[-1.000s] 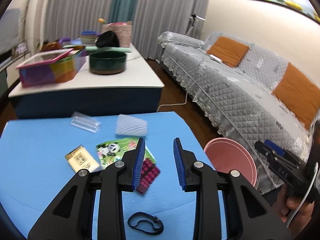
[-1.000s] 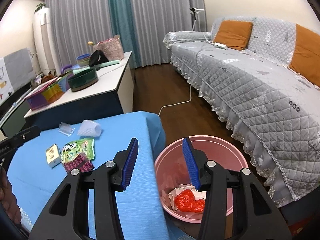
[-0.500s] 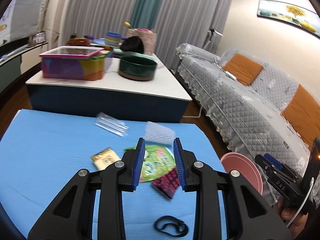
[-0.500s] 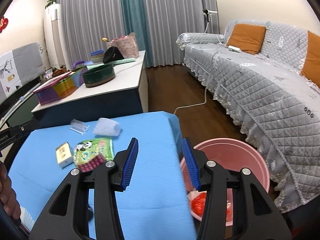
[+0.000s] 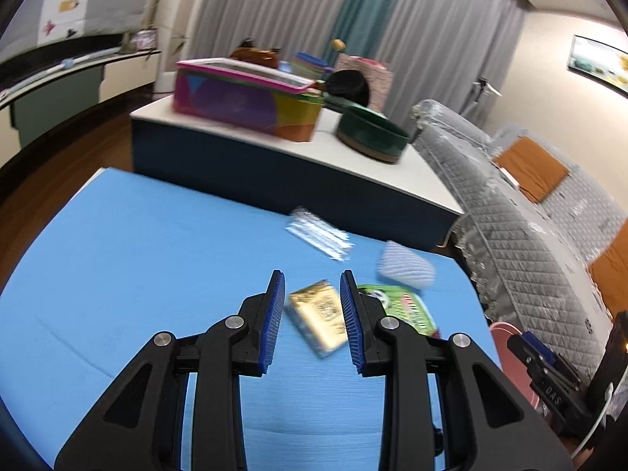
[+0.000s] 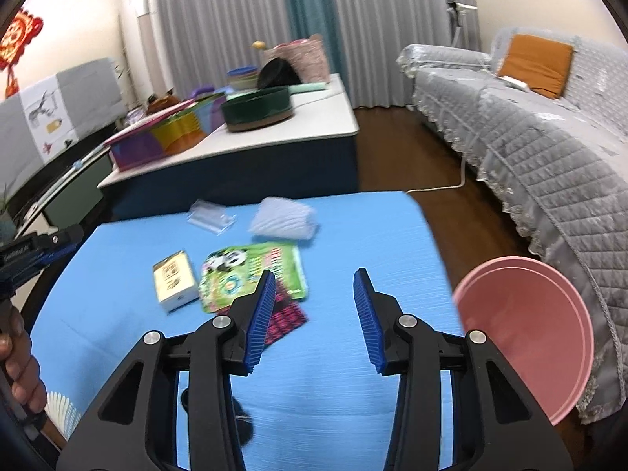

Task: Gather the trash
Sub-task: 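Move both open grippers back to the remaining trash on the table, then grasp the dark wrapper with pink print with the right gripper, then lower the left gripper onto the yellow tissue pack and close it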

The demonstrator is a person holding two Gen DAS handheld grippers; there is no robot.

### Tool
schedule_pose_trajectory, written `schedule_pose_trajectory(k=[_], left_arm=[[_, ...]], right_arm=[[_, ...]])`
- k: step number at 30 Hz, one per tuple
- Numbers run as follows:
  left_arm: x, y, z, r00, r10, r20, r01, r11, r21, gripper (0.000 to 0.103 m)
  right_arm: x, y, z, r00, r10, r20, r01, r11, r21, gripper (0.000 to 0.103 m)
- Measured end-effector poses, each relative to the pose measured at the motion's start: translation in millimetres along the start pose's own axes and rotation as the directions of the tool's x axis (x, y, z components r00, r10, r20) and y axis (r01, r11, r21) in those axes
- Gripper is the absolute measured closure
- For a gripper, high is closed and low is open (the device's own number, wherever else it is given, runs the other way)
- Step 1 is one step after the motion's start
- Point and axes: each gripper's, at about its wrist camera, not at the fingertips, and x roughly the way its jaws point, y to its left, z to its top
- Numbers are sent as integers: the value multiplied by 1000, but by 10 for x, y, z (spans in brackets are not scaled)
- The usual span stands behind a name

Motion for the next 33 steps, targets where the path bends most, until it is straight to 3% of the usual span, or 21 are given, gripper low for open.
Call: schedule_pose_trajectory(k=[12,22,25,29,33], left_arm=[[35,48,16,1000,29,8,-29,1000,9,74],[189,97,-35,999,33,-27,-33,999,7,74],[254,74,-59,999,36,-38,-35,999,10,74],[369,15,-91,998,39,-55,-38,999,16,74],[537,-97,-147,996,51,-78,-49,998,29,72]], right_arm=[[344,493,-163,996,56,-74,-65,990,-123,61],[635,729,-341,984,58,-166,-92,975,-202,61],[682,748,-365,982,51,-182,-90,973,-214,67],[693,738,-395,980,44,-196,-91,966,-240,89],[644,723,-408,985,28,-171,-77,955,-285,93]])
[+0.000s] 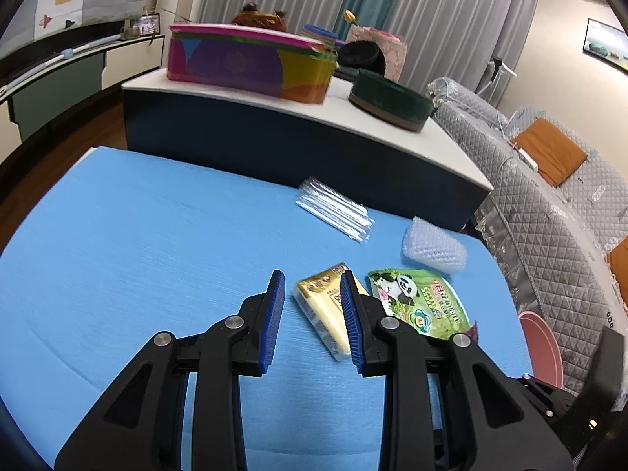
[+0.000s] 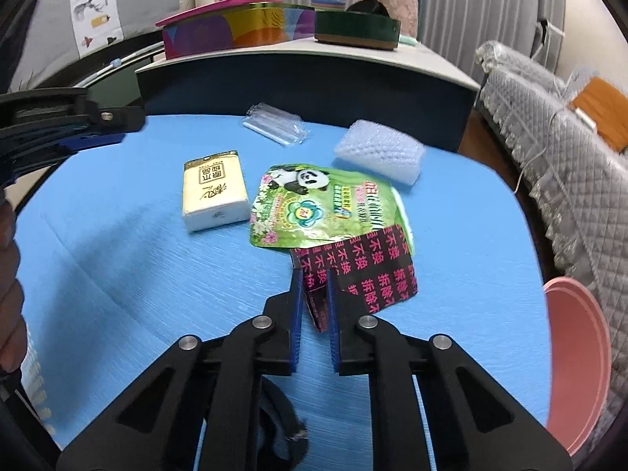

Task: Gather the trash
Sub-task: 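Lower the left gripper onto the yellow tissue pack and close it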

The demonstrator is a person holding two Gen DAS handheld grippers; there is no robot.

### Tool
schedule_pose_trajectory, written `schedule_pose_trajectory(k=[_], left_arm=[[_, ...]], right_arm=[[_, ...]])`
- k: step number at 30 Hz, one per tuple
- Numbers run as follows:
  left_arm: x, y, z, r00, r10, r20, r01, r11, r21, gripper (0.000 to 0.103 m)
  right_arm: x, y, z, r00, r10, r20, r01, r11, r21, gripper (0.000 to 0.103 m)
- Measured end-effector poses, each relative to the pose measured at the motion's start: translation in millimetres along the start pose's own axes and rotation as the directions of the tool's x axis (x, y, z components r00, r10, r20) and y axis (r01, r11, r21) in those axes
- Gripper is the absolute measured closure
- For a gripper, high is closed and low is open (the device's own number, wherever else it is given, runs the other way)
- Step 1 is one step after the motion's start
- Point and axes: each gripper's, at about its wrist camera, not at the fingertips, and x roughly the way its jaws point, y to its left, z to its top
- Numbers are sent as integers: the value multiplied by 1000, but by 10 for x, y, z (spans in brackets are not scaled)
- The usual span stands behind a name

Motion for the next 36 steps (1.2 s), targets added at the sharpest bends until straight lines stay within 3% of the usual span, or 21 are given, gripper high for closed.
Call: schedule_pose_trajectory(k=[6,12,24,36], left_arm=[[249,-222,-90,998,42,-38,-40,999,30,40],[466,-322,-163,993,86,-82,-84,996,23,32],[672,-379,-244,979,148,-139,-147,989,20,28],[742,-455,-267,976,141,-166,-134,990,53,28]], right_arm=[[-157,-151,-9,999,-21,44,20,1000,5,96],[-284,-355,-7,997,-27,77,24,999,48,97],[-393,-691,23,993,-21,115,0,985,175,97],[-509,-822,15,989,-24,143,-10,972,233,97]])
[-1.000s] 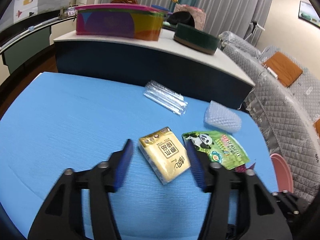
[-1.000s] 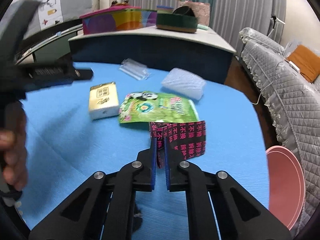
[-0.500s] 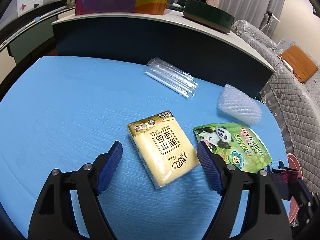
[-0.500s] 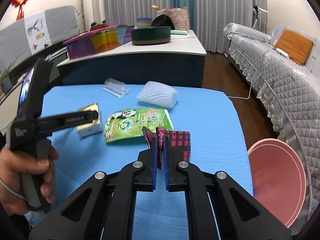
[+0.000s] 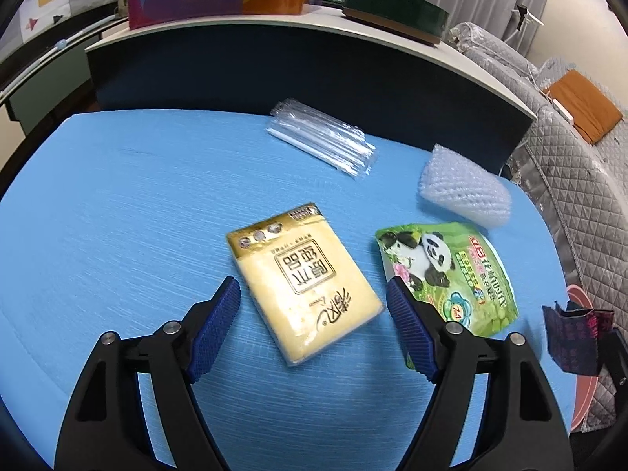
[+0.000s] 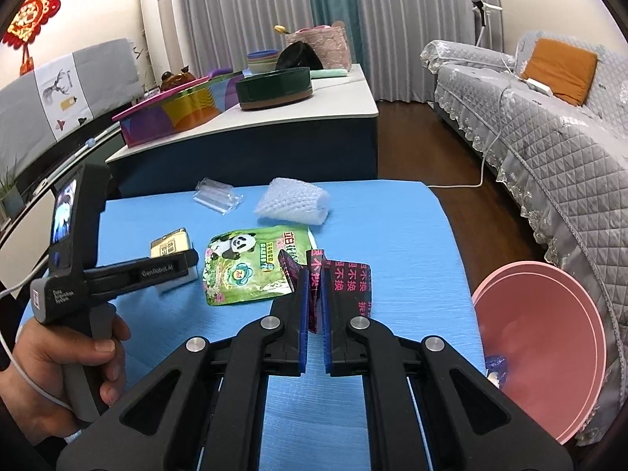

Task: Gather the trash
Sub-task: 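Lower the left gripper onto the yellow tissue pack and close it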

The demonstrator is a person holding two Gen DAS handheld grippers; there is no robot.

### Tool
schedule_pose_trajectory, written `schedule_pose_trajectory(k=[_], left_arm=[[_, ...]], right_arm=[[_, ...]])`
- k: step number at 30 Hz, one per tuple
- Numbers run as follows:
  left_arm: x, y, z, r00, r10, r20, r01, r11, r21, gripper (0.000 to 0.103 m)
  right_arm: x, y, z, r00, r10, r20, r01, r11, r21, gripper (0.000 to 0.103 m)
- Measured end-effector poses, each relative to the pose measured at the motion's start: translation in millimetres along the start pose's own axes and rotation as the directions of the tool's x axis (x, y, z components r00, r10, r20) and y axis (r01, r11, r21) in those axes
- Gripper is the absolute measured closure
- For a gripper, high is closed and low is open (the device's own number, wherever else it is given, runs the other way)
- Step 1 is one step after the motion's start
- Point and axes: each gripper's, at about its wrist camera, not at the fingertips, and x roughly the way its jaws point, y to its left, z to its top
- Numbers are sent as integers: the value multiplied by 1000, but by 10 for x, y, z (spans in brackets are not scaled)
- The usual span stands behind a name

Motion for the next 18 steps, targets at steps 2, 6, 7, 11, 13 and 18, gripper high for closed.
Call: schedule_pose_trajectory(k=[2,6,7,11,13,18], left_arm=[[-6,-2,-5,1000,20,5,-20,1000,10,28],[-25,2,-12,999,42,2,-42,999,29,40],[-40,2,-17,999,51,9,-51,998,37,43],[-119,29,-34,998,58,32,-60,997,52,46],[-179,46,-41,997,58,46,-60,997,55,47],[-355,68,-59,996,44,80,-49,997,60,49]], right_arm=[[-21,-1,-1,1000,-3,5,3,1000,-2,97],[-69,-35,8,1000,-3,11,2,1000,10,97],[-79,-48,14,1000,-2,12,1,1000,16,97],[-137,-102,29,1000,1,19,-2,999,45,97],[-166,-105,34,1000,1,25,-2,999,47,97],[-274,-92,47,999,-6,43,4,999,44,97]])
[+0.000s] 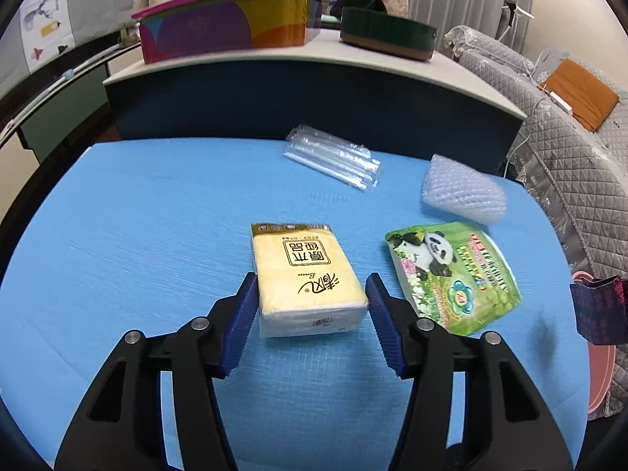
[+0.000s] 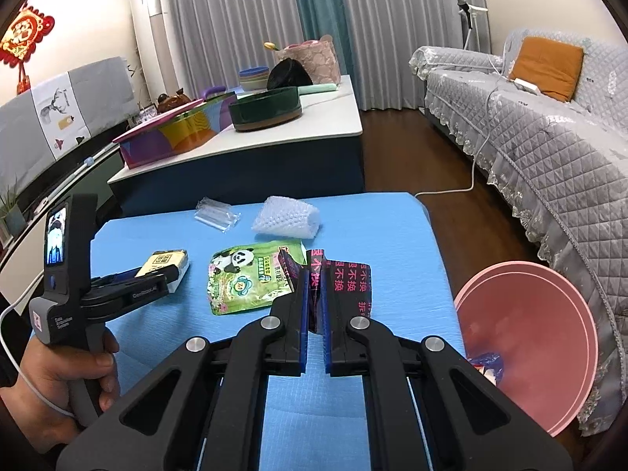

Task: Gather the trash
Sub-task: 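Lower the left gripper onto the yellow tissue pack and close it, then carry the tissue pack in the left gripper and the dark wrapper in the right over the pink bin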

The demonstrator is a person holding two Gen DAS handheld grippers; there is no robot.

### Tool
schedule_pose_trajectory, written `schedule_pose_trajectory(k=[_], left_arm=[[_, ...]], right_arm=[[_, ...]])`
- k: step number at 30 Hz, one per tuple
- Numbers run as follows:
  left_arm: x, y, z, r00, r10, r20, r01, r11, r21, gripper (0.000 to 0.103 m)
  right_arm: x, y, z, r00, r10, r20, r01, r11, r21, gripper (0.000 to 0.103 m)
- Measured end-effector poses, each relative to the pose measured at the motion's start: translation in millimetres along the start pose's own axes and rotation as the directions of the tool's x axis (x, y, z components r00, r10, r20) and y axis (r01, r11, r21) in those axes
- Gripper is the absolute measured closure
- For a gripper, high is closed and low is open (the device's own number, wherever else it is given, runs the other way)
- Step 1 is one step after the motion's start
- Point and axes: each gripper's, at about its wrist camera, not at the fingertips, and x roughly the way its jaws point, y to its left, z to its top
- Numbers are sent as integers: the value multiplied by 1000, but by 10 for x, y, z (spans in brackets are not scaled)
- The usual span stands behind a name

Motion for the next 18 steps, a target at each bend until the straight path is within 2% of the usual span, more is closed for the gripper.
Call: schedule_pose_trajectory(k=[18], left_arm=[[-544,-96,-29,992,-73,101,71,997,25,49]], right_arm=[[-410,-93,0,998,-35,55,35,999,4,97]])
